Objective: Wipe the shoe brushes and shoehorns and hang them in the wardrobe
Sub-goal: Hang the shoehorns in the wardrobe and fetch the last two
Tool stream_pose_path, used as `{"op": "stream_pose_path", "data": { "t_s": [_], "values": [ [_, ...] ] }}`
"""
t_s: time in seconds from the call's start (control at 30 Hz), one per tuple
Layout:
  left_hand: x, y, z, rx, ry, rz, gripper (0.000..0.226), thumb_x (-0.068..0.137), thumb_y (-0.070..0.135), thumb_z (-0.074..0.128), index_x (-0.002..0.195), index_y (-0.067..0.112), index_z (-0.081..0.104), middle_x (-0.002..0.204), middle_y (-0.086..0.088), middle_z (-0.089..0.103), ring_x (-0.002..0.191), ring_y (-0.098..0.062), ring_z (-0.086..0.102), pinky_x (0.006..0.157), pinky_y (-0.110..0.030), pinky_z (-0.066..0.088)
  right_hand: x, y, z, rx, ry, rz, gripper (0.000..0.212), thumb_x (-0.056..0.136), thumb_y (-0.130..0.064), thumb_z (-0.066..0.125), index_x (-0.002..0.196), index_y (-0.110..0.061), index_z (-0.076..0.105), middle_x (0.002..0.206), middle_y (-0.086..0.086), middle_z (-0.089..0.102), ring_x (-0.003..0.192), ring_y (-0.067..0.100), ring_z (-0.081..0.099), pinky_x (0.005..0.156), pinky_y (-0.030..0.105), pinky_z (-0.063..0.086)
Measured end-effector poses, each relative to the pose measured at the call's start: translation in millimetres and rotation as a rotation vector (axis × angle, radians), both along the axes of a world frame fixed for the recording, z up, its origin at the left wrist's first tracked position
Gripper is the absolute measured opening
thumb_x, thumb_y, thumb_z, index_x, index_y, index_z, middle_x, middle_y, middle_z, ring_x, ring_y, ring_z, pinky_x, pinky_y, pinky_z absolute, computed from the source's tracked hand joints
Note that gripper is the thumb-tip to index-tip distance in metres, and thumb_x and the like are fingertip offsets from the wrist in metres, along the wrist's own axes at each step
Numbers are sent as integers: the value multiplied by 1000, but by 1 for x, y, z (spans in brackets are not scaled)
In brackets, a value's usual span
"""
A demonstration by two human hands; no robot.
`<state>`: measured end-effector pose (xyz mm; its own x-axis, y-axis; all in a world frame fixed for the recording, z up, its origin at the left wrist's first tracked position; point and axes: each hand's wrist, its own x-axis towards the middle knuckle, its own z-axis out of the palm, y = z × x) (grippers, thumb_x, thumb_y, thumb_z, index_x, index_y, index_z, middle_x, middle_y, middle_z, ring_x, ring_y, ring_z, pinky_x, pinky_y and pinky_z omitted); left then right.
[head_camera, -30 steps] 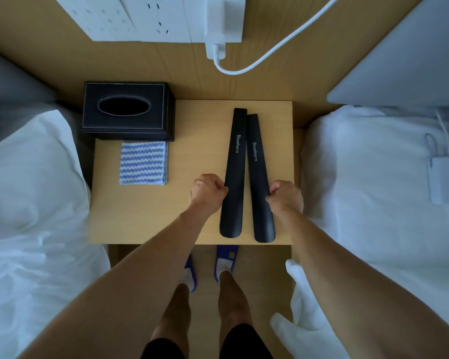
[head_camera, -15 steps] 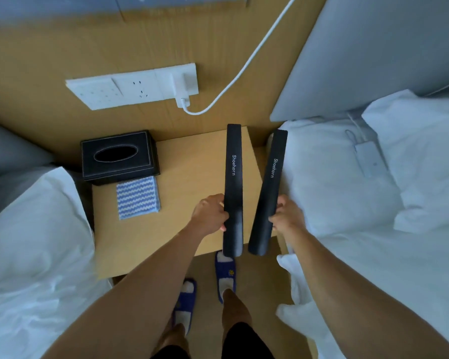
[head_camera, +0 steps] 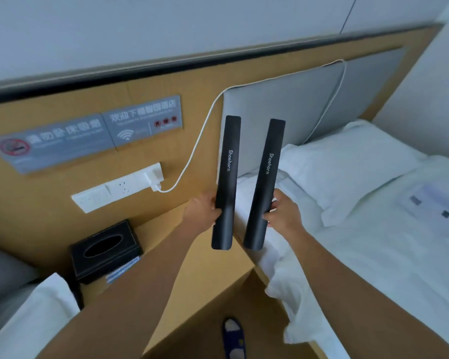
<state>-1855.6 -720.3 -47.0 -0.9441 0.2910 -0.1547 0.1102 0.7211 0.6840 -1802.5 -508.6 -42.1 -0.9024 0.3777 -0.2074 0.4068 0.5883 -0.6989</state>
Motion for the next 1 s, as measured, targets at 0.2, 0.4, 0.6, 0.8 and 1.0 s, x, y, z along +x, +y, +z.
{"op": "stream_pose_path", "data": {
  "t_s": [0.2,0.4,0.6,0.8,1.0],
  "values": [
    [0,19,91,104,239,-51,27,89,14,64,116,14,63,90,-6,70,84,-25,67,78,-40,58,24,7,92,0,238,-24,48,79,-3,64,123,-22,58,93,10,71,95,34,67,84,53,57],
    [15,50,171,296,310,-162,25,92,8,61,116,13,60,98,-10,70,90,-30,68,80,-48,59,56,36,166,69,409,-83,40,82,-4,62,118,-22,63,97,6,70,94,29,67,84,52,57],
    [53,93,232,390,392,-281,27,93,6,60,119,11,60,101,-14,69,94,-32,67,82,-51,58,96,76,223,153,494,-141,34,92,-11,64,125,-15,58,114,13,68,102,35,66,89,53,57],
    [106,152,269,485,380,-396,28,94,6,60,121,17,60,98,-10,68,93,-29,68,80,-52,60,169,120,263,197,554,-230,37,91,-7,65,127,-17,58,109,11,69,99,32,67,84,52,59],
    [159,206,275,523,351,-476,27,95,9,62,120,19,59,104,-6,67,96,-27,67,81,-51,60,246,156,275,244,561,-363,36,90,-9,67,125,-17,61,109,11,70,98,31,68,85,51,59]
  ]
}}
